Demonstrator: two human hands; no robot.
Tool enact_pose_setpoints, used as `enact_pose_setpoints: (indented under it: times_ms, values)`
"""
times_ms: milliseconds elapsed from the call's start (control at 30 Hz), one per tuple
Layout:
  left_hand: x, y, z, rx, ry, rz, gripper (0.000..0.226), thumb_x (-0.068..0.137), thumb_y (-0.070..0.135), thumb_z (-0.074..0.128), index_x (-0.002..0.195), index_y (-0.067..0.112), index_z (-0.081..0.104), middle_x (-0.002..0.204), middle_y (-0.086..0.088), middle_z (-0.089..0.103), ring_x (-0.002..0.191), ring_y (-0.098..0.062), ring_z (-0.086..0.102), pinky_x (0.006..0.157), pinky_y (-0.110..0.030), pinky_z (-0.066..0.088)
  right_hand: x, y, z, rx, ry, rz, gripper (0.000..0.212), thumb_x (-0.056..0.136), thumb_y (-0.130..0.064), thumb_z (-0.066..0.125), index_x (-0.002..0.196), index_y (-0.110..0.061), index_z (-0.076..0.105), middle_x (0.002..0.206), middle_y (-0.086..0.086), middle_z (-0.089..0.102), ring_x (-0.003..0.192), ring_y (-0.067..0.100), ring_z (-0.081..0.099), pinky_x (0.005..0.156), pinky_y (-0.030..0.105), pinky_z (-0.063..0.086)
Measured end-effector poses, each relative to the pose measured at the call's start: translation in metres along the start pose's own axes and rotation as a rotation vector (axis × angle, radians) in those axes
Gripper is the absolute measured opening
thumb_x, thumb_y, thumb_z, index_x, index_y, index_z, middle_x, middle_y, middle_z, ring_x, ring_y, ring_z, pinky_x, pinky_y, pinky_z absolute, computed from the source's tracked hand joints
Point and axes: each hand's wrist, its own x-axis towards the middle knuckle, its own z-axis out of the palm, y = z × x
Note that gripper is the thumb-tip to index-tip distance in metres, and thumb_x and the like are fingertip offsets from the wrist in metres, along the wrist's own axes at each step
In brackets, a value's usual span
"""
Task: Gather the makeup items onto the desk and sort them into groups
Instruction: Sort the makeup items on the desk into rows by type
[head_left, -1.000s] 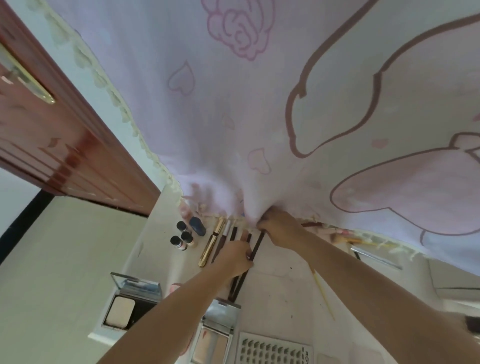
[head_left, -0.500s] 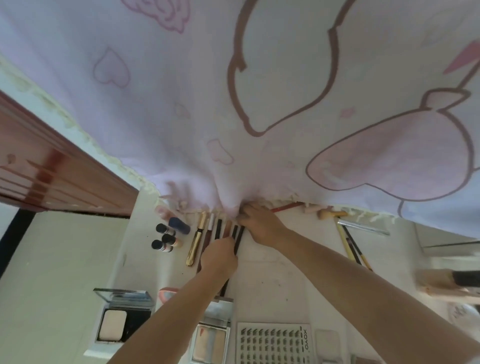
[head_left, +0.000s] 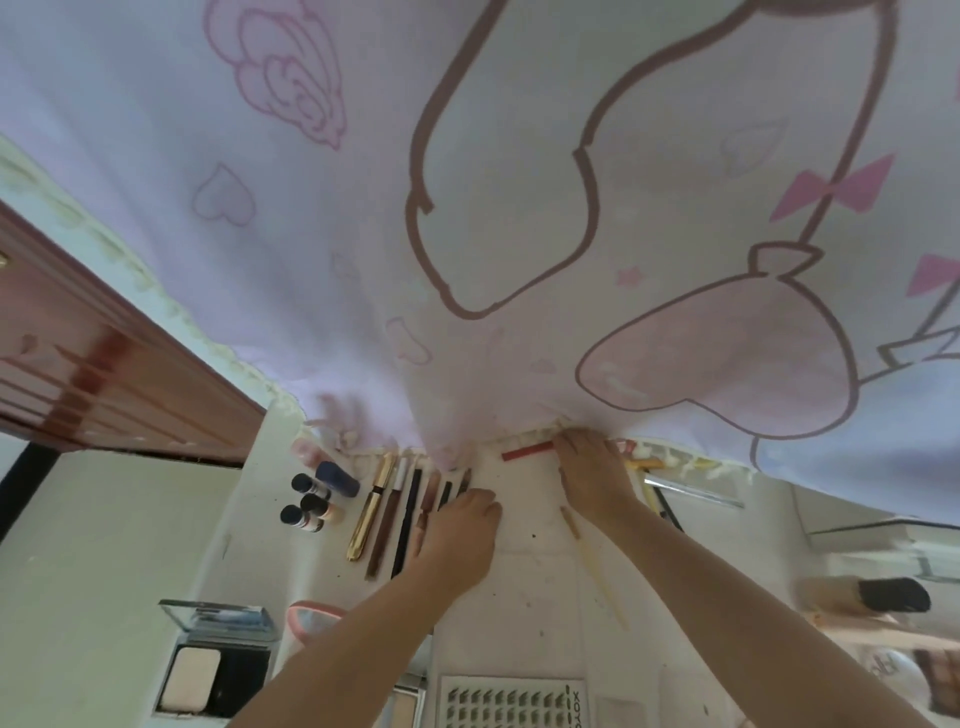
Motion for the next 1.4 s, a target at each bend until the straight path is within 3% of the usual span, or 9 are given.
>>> enact_pose_setpoints:
  times_ms: [167,333,433,567,667,833,1033,1167,1400]
  values:
    - [0.002,0.006,0.006,0.016,-0.108,-0.028,0.052,0.096,0.010,0.031,0.144,0.002,0.012,0.155,-0.011,0.004,0.143,-0.022,0.002,0.115,-0.032,0.013,0.010,0.002,-0.004,-0.142,-0.073,-0.005,0.038,0.084,-0.003,0.041,0.121,-0.008,0.051,0.134,0.009,0.041,0.129,0.026,0.028,0.109,0.036,0.018]
    - [0.002,0.002,0.007,0.009,-0.175,-0.021,0.056,0.093,0.003,0.030,0.144,0.003,0.007,0.155,-0.008,-0.004,0.143,-0.020,-0.004,0.115,-0.033,0.019,0.002,0.010,-0.003,-0.124,-0.060,-0.151,0.034,0.087,-0.006,0.040,0.119,-0.011,0.050,0.127,0.006,0.046,0.126,0.022,0.032,0.107,0.035,0.019]
    - [0.002,0.002,0.002,-0.107,-0.148,-0.043,0.054,0.095,0.013,0.033,0.145,0.006,0.012,0.155,-0.006,0.005,0.143,-0.019,0.005,0.115,-0.029,0.014,-0.011,0.011,-0.012,0.031,0.065,-0.237,0.026,0.091,-0.008,0.041,0.113,-0.004,0.055,0.112,0.014,0.057,0.114,0.027,0.047,0.096,0.033,0.032]
    - [0.000,0.001,-0.015,-0.472,0.054,-0.149,0.064,0.091,0.028,0.049,0.144,0.012,0.017,0.147,-0.006,0.031,0.134,-0.021,0.031,0.107,-0.027,0.026,-0.035,0.014,-0.035,0.088,0.070,-0.288,0.029,0.096,-0.021,0.037,0.117,-0.009,0.053,0.096,0.012,0.058,0.081,0.030,0.059,0.063,0.030,0.040]
    - [-0.006,0.004,-0.033,-0.575,0.144,-0.086,0.063,0.086,0.027,0.059,0.139,0.014,0.027,0.133,-0.004,0.045,0.120,-0.017,0.045,0.096,-0.024,0.037,-0.051,0.016,-0.050,0.006,0.019,-0.297,0.032,0.098,-0.027,0.030,0.122,-0.015,0.047,0.104,0.005,0.055,0.087,0.023,0.058,0.069,0.032,0.046]
    - [-0.016,0.021,-0.063,-0.182,0.197,0.141,0.025,0.096,0.029,0.039,0.101,0.009,0.053,0.097,-0.009,0.060,0.076,-0.015,0.049,0.066,-0.023,0.036,-0.070,0.001,-0.080,-0.023,-0.014,-0.332,0.032,0.098,-0.024,0.028,0.120,-0.010,0.048,0.113,0.006,0.052,0.097,0.021,0.054,0.081,0.028,0.042]
    - [-0.029,0.023,-0.102,0.090,0.297,0.247,0.040,0.095,0.043,0.033,0.092,0.009,0.054,0.086,-0.006,0.058,0.071,-0.018,0.049,0.062,-0.025,0.036,-0.093,0.004,-0.136,-0.030,-0.082,-0.243,0.033,0.098,-0.033,0.030,0.098,-0.010,0.053,0.090,0.008,0.061,0.074,0.020,0.053,0.067,0.027,0.041]
    - [-0.040,0.023,-0.121,0.127,0.337,0.316,0.041,0.095,0.045,0.032,0.088,0.011,0.054,0.075,0.003,0.045,0.067,-0.013,0.043,0.062,-0.024,0.035,-0.107,-0.003,-0.154,0.078,-0.088,-0.229,0.034,0.098,-0.033,0.031,0.092,-0.008,0.053,0.094,0.011,0.065,0.085,0.024,0.059,0.080,0.035,0.047]
    - [-0.051,0.022,-0.148,0.220,0.381,0.356,0.037,0.094,0.047,0.030,0.078,0.018,0.046,0.059,0.012,0.031,0.064,-0.012,0.044,0.063,-0.023,0.037,-0.121,-0.009,-0.173,0.172,0.005,-0.237,0.028,0.097,-0.032,0.033,0.075,-0.019,0.043,0.083,0.008,0.065,0.069,0.015,0.060,0.073,0.030,0.045]
